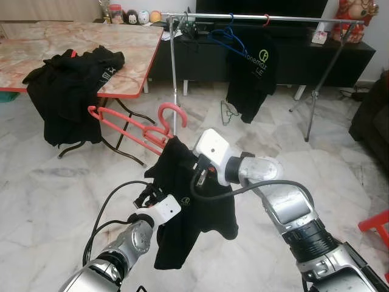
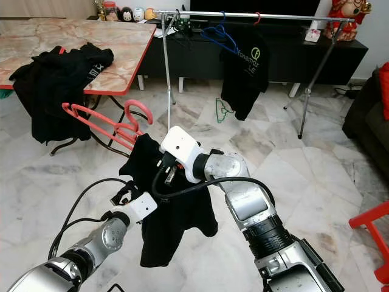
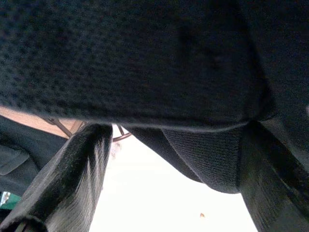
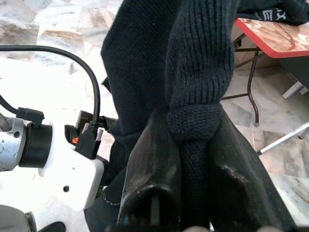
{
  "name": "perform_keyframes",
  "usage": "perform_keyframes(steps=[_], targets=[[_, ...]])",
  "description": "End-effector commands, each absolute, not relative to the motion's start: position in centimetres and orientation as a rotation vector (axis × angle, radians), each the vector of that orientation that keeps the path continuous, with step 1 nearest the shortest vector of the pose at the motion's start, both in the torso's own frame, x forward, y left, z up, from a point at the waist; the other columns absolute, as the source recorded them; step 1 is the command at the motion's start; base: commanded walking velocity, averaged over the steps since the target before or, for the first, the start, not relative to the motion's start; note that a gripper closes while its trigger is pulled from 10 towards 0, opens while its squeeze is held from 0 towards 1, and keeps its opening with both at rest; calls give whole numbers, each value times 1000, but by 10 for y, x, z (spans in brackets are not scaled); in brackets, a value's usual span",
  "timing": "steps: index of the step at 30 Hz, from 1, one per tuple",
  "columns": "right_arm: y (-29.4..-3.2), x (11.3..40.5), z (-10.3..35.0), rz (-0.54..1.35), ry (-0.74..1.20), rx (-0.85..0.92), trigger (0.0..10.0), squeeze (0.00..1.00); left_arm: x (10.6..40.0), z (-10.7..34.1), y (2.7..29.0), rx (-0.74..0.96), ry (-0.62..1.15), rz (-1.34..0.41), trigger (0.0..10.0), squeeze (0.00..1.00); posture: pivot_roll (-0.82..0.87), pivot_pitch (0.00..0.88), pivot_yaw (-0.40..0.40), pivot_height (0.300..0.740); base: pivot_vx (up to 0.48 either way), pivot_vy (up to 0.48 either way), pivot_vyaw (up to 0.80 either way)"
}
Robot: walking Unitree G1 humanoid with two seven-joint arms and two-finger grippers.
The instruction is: Hang hanger
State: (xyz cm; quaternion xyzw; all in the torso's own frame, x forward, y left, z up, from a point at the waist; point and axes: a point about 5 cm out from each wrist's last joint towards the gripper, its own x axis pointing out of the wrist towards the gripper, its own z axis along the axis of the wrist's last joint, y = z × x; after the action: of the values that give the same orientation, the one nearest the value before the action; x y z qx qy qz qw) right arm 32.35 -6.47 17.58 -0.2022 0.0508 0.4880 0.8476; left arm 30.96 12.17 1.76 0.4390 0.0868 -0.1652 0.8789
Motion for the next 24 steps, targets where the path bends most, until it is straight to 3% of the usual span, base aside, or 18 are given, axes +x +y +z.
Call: perform_keyframes(steps=[1,3,4,5,6,9,10,20,24], targets=[[-63,321,184,1037,67,-428,0,0,313,22,120,937,154,-364,9373,0,-117,0,-45,740,0,0,0],[-64,322,183,1033,71,-430,0,0,313,23,120,949,151,-373,9059,0,-113,0,-46,740,0,0,0],[-66,322,182,1030,74,-432,0,0,313,23,120,965,149,-385,7961,0,-113,0,-46,740,0,0,0],[-66,322,182,1029,75,-432,0,0,313,23,120,971,148,-389,7961,0,-113,0,-46,740,0,0,0],[-66,323,182,1027,76,-432,0,0,313,22,121,978,152,-383,6588,0,-111,0,-45,740,0,0,0],[-66,323,182,1027,76,-432,0,0,313,21,123,975,162,-374,6157,0,-111,0,-45,740,0,0,0],[-66,323,182,1025,76,-433,0,0,313,21,125,981,175,-352,5059,0,-114,0,-43,740,0,0,0],[-68,324,182,1018,78,-438,0,0,310,13,150,1040,299,-236,4392,0,-111,0,-44,740,0,0,0],[-68,324,181,1020,77,-438,0,0,307,9,152,1004,323,-264,4353,0,-109,0,-46,740,0,0,0]])
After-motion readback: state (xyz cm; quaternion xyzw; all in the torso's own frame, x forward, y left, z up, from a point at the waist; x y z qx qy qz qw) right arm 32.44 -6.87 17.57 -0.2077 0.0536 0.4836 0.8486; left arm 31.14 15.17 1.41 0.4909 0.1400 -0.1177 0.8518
